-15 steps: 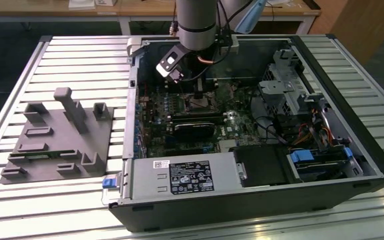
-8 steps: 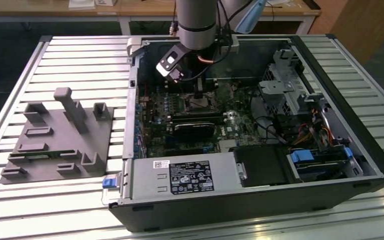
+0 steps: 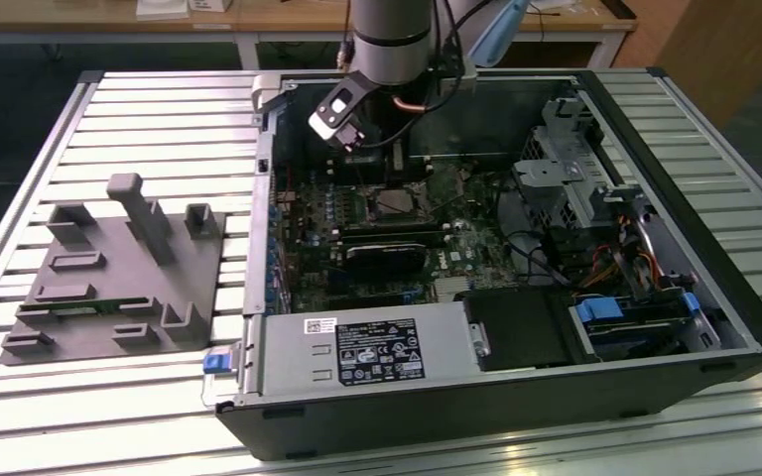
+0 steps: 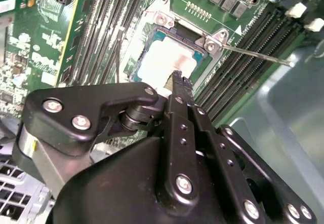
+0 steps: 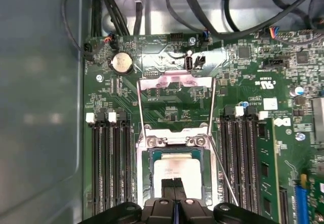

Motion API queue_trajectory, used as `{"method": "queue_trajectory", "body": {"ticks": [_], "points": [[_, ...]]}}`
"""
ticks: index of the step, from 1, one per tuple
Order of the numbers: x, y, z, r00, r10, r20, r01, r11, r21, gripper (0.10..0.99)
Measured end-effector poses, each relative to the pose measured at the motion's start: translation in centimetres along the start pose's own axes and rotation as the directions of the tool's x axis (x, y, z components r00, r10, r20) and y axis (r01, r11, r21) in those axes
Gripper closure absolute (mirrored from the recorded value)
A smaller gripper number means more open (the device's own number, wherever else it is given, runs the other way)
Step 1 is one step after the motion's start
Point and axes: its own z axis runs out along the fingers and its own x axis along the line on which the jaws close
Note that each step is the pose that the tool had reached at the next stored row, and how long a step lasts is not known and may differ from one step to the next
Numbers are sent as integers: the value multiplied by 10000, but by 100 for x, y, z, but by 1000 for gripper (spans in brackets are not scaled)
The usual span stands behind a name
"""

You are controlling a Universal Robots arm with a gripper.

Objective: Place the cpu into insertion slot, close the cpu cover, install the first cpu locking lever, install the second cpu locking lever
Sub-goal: 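Place the cpu into insertion slot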

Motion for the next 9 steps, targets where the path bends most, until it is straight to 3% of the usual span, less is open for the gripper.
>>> {"method": "queue_trajectory", "body": {"ticks": [6,9], "points": [[4,13,-143,10000,1,0,-1,10000,0,980],[5,15,-162,10000,0,-1,0,10000,0,980]]}}
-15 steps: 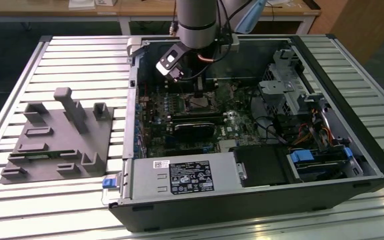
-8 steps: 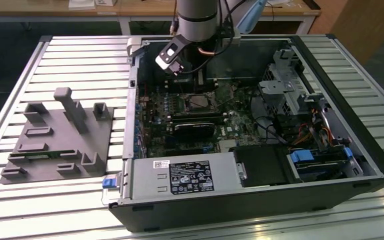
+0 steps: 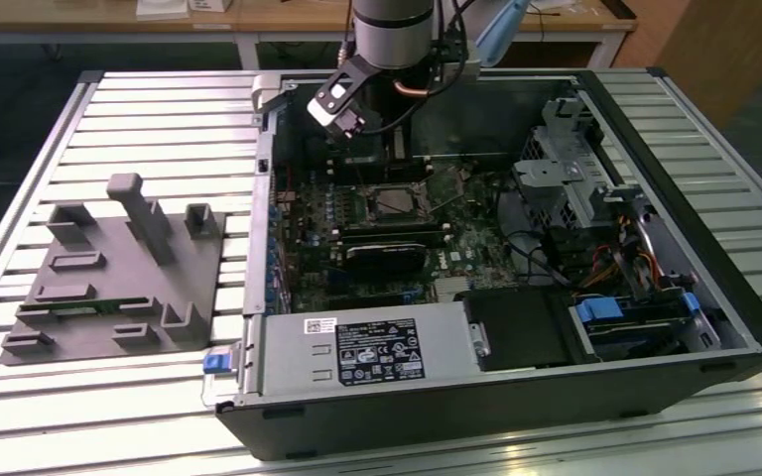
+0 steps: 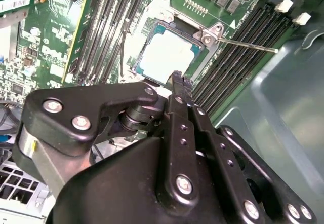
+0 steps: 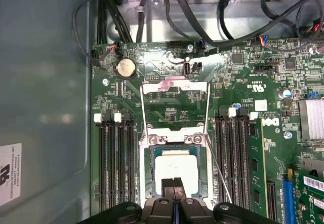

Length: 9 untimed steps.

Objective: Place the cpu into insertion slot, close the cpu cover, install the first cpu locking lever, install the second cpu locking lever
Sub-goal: 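Place the cpu into insertion slot, then close the cpu cover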

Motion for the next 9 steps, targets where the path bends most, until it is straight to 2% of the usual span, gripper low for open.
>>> {"method": "queue_trajectory", "body": {"ticks": [9], "points": [[0,0,-7,10000,0,1,0,10000,0,980]]}}
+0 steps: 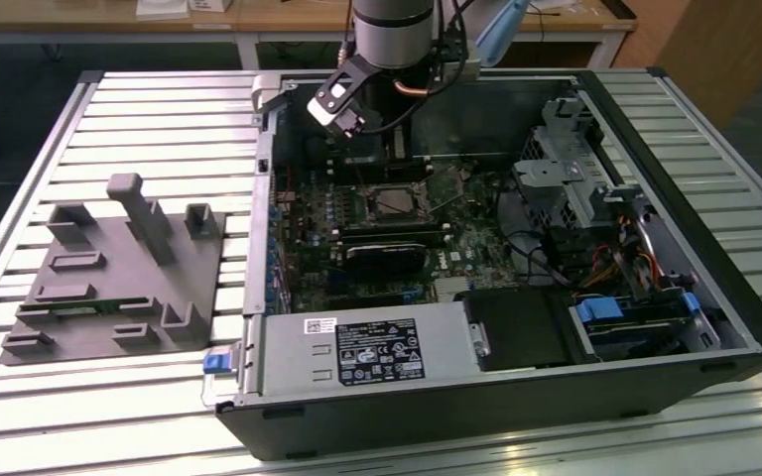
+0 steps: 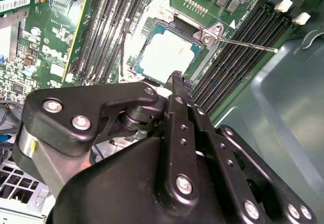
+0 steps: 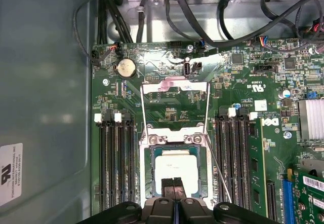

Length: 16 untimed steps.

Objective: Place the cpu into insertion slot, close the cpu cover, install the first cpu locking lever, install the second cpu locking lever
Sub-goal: 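Close the cpu cover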

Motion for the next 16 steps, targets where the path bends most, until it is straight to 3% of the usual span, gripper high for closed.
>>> {"method": "queue_trajectory", "body": {"ticks": [4,10,16], "points": [[0,0,-6,10000,-1,5,1,10000,3,980],[2,7,-77,10000,0,2,0,10000,0,980],[2,9,-76,10000,0,0,0,10000,-1,980]]}}
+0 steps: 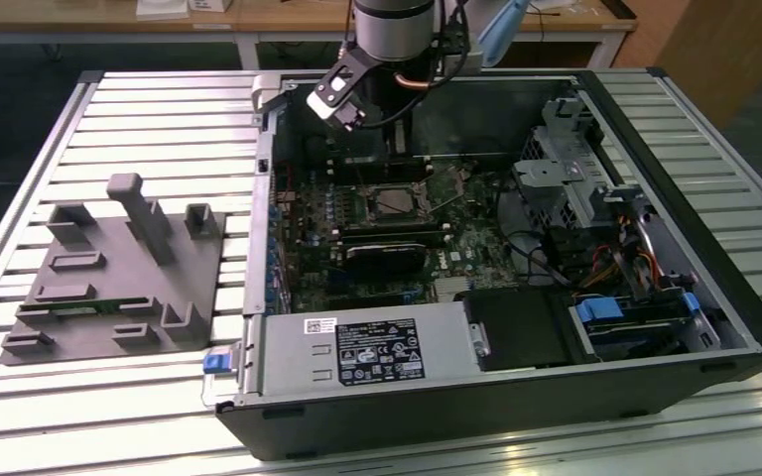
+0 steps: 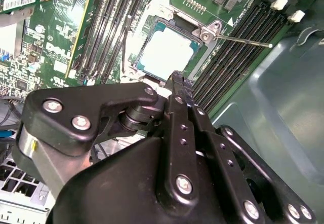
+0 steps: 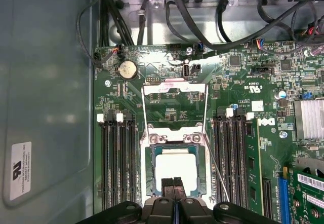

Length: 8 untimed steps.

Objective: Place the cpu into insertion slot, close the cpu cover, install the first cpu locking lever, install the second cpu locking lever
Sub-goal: 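Close the cpu cover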

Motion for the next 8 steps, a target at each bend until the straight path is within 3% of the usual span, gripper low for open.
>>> {"method": "queue_trajectory", "body": {"ticks": [8], "points": [[3,73,7,10000,1,0,-1,10000,0,980]]}}
